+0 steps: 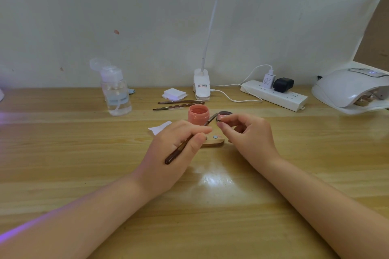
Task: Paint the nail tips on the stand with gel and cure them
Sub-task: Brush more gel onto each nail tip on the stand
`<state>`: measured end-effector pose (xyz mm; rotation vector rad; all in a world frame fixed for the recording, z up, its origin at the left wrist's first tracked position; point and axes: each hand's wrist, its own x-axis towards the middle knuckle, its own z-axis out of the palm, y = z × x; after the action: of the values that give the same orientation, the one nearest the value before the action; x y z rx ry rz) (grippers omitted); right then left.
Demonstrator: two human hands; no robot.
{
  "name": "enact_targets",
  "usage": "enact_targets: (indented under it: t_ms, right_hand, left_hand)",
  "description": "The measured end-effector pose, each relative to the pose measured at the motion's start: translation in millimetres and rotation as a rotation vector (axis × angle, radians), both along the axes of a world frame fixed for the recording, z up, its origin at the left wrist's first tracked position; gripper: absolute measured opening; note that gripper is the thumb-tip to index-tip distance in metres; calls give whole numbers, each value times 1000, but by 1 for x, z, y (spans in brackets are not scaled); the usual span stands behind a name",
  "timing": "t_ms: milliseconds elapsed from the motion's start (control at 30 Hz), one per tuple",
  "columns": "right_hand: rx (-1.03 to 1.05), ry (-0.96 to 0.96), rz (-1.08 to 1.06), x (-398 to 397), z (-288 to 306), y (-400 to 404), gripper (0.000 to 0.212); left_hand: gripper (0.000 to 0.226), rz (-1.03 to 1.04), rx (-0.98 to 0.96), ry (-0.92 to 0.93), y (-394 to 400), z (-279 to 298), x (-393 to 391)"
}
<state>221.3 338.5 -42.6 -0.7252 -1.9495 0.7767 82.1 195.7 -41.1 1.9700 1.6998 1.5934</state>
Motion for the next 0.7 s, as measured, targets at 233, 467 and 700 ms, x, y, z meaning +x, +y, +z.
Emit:
enact_targets:
  t_ms: [233,467,700]
  right_hand:
    - [20,-3,6,0,0,-1,6]
    - [-1,-8,2,0,-1,1,5]
    - [5,-18,17,0,-2,2,6]
  left_hand:
    - [27,48,-9,-10,0,-1,1]
    - [22,106,6,-99,-5,0,0]
    - [19,73,-18,-97,-5,0,2]
